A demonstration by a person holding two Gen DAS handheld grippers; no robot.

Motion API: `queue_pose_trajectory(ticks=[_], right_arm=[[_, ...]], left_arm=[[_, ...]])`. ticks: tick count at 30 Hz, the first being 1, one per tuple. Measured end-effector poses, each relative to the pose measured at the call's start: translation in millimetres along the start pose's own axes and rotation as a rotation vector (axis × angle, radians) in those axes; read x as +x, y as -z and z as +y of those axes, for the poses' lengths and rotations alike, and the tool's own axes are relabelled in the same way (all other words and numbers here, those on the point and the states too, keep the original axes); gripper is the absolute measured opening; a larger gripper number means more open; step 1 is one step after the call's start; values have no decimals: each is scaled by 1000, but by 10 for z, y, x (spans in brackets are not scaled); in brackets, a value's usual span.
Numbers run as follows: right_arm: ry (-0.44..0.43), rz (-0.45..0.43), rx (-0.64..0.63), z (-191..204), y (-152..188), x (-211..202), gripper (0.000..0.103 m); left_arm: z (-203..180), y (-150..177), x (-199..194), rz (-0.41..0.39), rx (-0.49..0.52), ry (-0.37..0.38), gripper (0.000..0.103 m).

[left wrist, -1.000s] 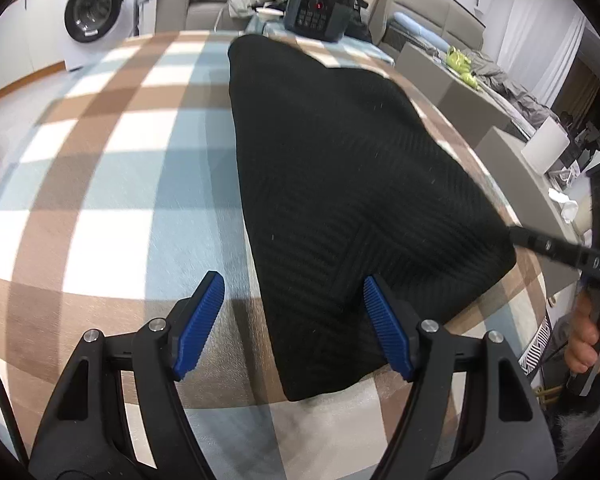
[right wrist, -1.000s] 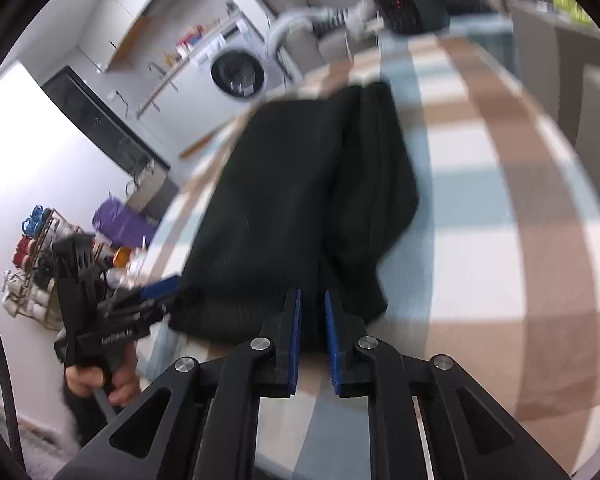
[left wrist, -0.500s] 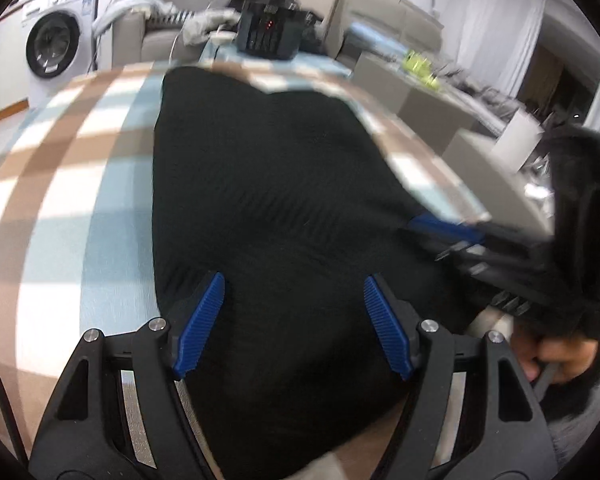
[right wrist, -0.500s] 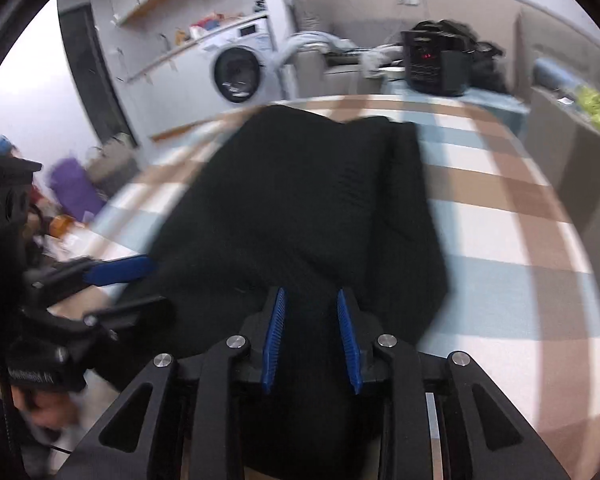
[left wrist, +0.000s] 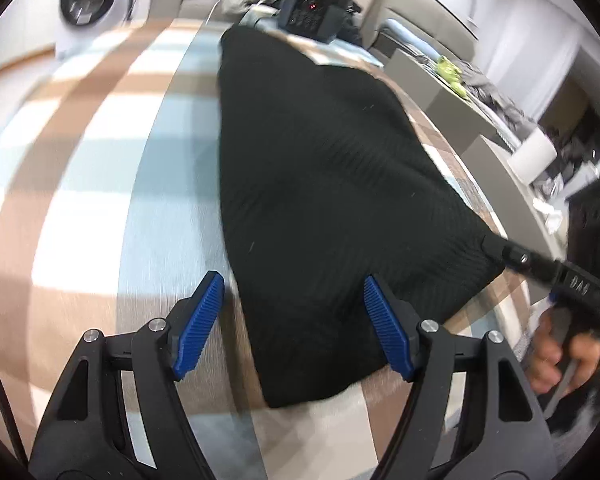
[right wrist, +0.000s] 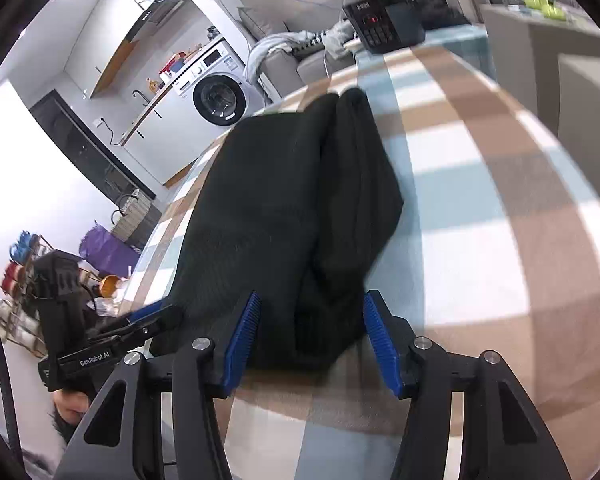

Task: Fold small clothes

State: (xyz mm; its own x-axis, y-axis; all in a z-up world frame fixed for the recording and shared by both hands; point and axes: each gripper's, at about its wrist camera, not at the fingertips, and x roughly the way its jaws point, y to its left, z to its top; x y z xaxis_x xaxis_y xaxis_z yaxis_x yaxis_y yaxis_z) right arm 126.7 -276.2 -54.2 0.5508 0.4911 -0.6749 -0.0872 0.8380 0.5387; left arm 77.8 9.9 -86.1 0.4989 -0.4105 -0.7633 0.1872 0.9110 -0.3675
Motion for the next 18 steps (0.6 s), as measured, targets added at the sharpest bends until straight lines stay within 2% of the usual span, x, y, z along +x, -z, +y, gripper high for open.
queue_pose_trajectory(ticks=[1, 2, 3, 5, 13, 15, 18], right_arm=[[5, -1, -1, 16, 20, 25, 52], [16, -4, -5, 36, 31, 51, 47], [6, -13, -10, 66, 32, 60, 36], [13, -9, -17, 117, 31, 103, 34], [48, -37, -25, 204, -236, 407, 34], [67, -39, -37, 243, -283, 430, 42], [85, -76, -38, 263, -282, 291, 45]], left_arm=[[13, 18, -19, -17, -4, -2, 69], [18, 18, -10, -14, -8, -2, 56], [28, 14, 0, -12, -14, 19, 48], [13, 5, 5, -30, -4, 13, 37], [80, -305, 141, -72, 18, -40, 34], [107, -375, 171, -69, 21, -47, 35], [115, -396, 124, -59, 26, -51, 38]])
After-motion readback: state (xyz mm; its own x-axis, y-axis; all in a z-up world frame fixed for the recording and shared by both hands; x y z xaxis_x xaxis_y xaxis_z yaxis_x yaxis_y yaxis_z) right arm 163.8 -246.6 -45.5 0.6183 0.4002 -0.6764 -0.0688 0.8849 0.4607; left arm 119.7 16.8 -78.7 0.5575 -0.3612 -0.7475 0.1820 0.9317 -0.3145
